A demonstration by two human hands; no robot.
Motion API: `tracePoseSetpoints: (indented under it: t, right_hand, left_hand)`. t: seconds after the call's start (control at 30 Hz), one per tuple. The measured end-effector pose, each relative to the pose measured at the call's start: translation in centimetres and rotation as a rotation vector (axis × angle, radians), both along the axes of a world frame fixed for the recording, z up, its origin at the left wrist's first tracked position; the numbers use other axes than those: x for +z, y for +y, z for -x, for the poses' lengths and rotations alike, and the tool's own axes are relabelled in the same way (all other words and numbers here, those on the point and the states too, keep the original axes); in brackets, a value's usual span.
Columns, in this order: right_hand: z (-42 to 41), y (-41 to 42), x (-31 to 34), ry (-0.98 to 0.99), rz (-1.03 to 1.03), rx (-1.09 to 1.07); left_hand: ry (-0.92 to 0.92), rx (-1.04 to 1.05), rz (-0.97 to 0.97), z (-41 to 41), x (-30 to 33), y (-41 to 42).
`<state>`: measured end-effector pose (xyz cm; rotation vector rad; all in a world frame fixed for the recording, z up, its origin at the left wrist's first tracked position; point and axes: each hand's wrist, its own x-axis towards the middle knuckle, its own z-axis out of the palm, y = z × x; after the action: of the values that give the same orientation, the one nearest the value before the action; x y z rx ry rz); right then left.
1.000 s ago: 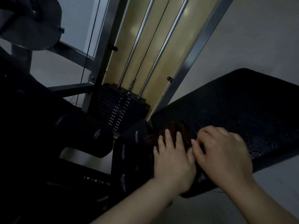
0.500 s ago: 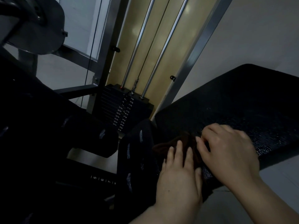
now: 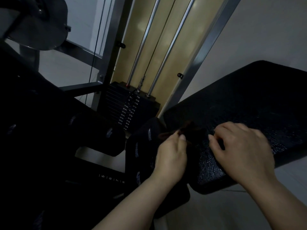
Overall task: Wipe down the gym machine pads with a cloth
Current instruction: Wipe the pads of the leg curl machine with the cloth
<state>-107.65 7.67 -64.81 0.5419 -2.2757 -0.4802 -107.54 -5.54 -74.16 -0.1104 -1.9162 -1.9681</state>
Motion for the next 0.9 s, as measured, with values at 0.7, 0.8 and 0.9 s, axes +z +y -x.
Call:
tracePoseSetpoints:
  t: [0.7,0.8,0.9]
  right_hand:
    - [0.2,-3.1,-7.8,-0.522,-0.31,0.511]
    - [0.1,-3.2,-8.0,-0.537,-0.278,0.487]
    - [-0.6,-3.3,-7.4,-0.593,-0.268,0.434]
  left_hand:
    - [-0.167,-0.064,0.081,1.0,-7.4,-2.0]
    - [-0.223,0.016,0.313,4.5,-6.4,-2.0]
    - [-0.321,0.014,0.351,8.1,-5.7,-3.1]
